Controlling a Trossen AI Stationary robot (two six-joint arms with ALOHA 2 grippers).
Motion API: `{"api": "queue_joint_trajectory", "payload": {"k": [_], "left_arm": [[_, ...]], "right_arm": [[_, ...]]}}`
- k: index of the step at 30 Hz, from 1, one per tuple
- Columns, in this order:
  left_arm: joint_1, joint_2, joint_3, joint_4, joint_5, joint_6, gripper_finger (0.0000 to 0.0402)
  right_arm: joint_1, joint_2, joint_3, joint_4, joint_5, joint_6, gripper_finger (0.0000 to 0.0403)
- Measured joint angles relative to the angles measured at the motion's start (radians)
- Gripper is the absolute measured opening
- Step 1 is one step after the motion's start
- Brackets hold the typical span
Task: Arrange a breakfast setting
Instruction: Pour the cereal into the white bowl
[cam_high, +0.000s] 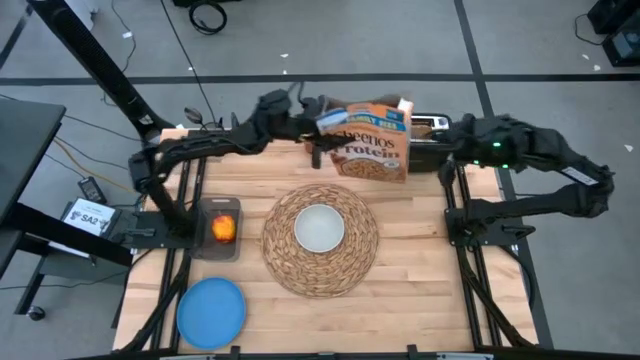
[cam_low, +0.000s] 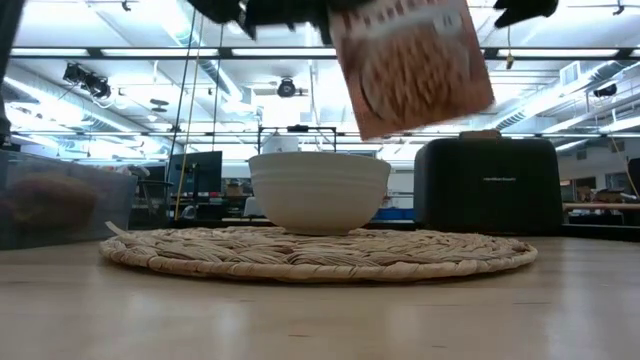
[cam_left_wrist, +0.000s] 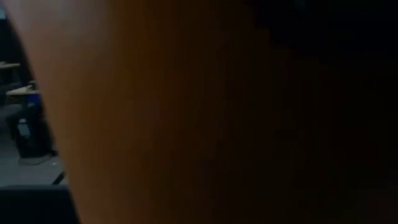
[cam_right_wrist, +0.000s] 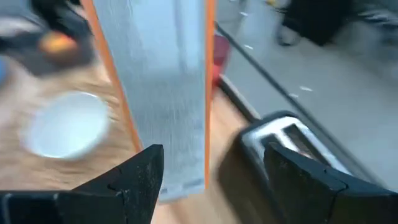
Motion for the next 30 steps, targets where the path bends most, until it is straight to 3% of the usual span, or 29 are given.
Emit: {"api": "queue_joint_trajectory", "payload": {"k": [6,13,17,22,30], "left_arm": [[-0.016,-0.197,-0.002,0.001,-0.049,-0.137,0.0148],[-0.032,-0.329,-0.001,0.038,-0.24,-0.265,0.0147],[-0.059,-0.377,-0.001,0.045,-0.31,-0.26,0.0147],[-0.097,-0.408,-0.001,0.05,-0.344,-0.255,0.0147],[-0.112,-0.411,-0.001,0.097,-0.395,-0.247,0.0146]], "right_arm": [[0.0,-0.074,-0.014,0.114,-0.158,0.039,0.0282],[0.0,-0.076,-0.186,0.596,-0.296,-0.06,0.0282],[0.0,-0.032,-0.314,0.98,-0.35,-0.064,0.0295],[-0.012,0.053,-0.391,1.342,-0.34,-0.062,0.0332],[-0.018,0.247,-0.377,1.742,-0.42,0.018,0.0388]]}}
